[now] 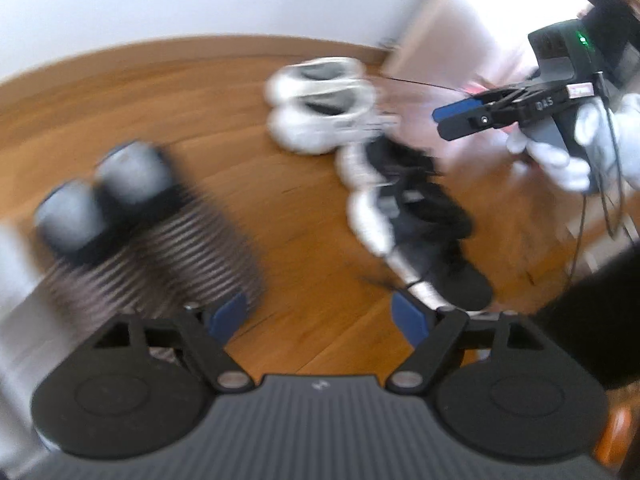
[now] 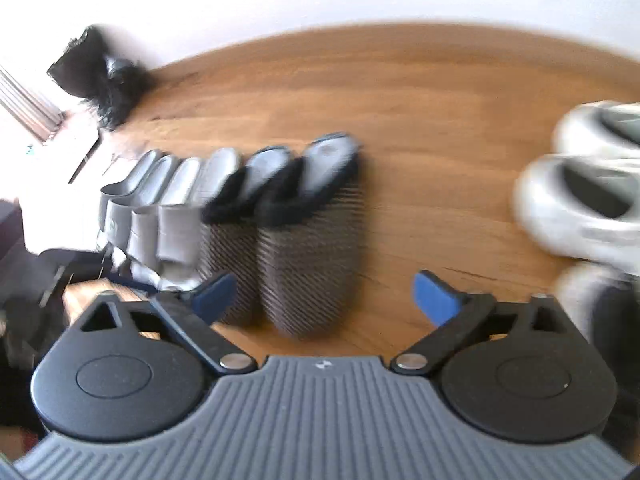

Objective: Organize scattered shoes

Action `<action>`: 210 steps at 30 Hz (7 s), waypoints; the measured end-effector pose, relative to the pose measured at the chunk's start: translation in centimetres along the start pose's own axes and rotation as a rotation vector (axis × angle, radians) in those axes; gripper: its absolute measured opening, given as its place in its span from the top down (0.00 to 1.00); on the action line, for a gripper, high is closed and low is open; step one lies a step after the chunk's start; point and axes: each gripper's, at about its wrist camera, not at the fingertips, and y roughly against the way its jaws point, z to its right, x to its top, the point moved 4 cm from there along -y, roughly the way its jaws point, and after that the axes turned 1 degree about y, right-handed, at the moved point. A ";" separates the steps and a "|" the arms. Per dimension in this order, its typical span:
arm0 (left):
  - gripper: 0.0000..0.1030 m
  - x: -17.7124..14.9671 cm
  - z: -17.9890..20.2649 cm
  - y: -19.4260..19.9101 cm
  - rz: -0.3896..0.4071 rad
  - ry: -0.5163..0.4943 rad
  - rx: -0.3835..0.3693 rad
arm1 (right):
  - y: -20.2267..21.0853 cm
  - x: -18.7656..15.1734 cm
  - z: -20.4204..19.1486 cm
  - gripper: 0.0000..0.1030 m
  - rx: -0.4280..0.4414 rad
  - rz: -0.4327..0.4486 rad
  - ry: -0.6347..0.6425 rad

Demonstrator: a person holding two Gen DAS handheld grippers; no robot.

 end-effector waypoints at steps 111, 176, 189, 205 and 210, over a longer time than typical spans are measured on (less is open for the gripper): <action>0.25 11.7 2.7 -20.4 -0.055 0.492 0.064 | 6.5 -16.9 15.6 0.14 -0.323 0.118 -0.324; 1.00 6.4 -5.4 -18.3 0.015 0.505 0.344 | -10.1 -7.0 12.6 0.51 -0.307 -0.162 0.281; 1.00 7.1 -7.0 -12.6 0.115 0.595 0.347 | -13.9 -2.4 10.2 0.51 -0.321 -0.161 0.123; 0.98 8.3 -7.5 -9.4 0.205 0.587 0.371 | -14.8 0.7 7.6 0.23 -0.274 -0.031 0.060; 0.72 9.2 -6.2 -9.3 0.209 0.567 0.334 | -10.5 -0.3 8.3 0.18 -0.209 0.052 0.014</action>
